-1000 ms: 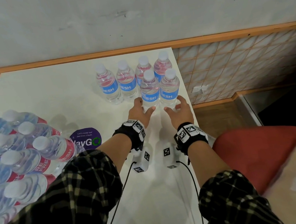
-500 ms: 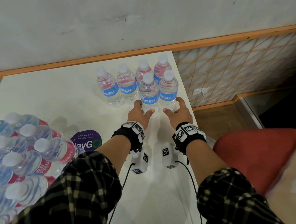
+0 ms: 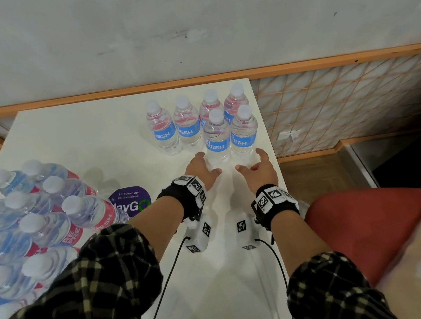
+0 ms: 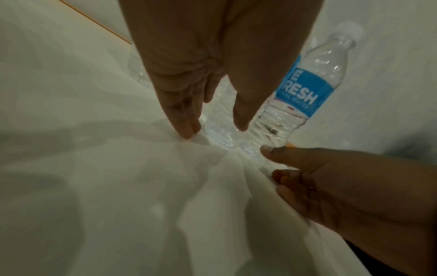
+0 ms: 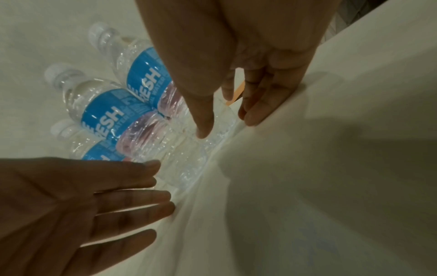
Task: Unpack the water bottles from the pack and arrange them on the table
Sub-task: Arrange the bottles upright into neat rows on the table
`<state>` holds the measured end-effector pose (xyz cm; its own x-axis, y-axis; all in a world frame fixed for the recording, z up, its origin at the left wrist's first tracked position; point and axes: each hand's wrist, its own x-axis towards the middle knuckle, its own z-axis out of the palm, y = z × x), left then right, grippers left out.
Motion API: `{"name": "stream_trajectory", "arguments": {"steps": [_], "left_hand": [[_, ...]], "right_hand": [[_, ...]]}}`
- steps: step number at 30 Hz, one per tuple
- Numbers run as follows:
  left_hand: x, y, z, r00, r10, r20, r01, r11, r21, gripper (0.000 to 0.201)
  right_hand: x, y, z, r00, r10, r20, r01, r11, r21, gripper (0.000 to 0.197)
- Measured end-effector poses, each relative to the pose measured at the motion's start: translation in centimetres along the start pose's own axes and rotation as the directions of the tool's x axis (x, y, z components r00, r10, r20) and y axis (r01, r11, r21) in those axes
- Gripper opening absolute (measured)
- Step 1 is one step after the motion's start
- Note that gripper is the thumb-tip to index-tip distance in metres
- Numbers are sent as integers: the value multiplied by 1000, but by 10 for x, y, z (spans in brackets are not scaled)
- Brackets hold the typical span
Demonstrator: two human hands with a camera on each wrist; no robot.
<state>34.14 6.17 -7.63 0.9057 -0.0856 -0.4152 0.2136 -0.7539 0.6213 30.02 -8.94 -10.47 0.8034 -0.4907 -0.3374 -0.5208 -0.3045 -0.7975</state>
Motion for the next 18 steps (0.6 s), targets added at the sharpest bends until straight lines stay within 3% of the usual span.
{"name": "stream_trajectory", "arguments": {"steps": [3, 8, 18], "left_hand": [[-17, -2, -10, 990, -22, 139, -5, 983, 186, 68], [-74, 8, -44, 928, 97, 360, -226, 915, 335, 46], [-164, -6, -136, 884, 241, 401, -425, 772, 473, 44]], "right_hand": [[-13, 4, 0, 1000, 17, 18, -17, 1000, 8, 65], [-55, 17, 2, 998, 21, 58, -18, 999, -40, 45], [-157, 22, 27, 981, 37, 192, -24, 997, -70, 35]]}}
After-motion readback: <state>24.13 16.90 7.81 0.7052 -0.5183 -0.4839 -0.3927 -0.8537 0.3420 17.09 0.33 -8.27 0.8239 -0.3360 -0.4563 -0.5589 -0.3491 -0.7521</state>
